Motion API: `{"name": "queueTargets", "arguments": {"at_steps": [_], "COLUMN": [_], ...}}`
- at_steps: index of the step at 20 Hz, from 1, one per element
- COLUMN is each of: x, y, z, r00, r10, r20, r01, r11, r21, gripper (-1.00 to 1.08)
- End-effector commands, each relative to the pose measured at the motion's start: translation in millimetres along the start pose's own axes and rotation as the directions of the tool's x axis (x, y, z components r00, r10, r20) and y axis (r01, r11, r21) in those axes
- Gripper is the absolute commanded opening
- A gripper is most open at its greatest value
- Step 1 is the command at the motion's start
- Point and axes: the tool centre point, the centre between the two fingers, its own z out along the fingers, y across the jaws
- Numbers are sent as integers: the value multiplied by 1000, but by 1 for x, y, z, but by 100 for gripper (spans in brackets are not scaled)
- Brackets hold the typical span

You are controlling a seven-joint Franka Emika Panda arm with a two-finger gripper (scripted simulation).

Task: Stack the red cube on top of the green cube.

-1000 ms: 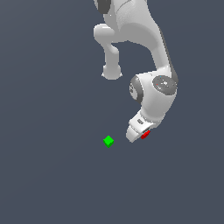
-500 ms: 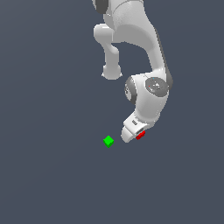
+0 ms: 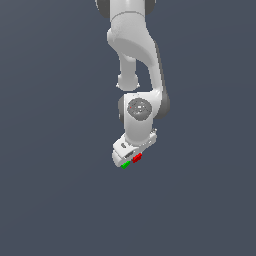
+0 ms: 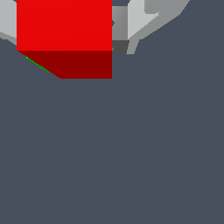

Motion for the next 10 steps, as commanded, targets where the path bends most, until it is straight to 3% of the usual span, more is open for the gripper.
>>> {"name": "queueTargets", "arguments": {"at_steps": [1,9,10], "x": [-12,-27,-27], "y": [18,43,43], "z": [7,17,17], "r00": [1000,1000,1000], "r10": [-1,-1,-1], "r20": [-1,-1,-1], "r01": [1,1,1], "r11": [1000,1000,1000], "r21": [0,0,0], "gripper": [-100,-100,100]}}
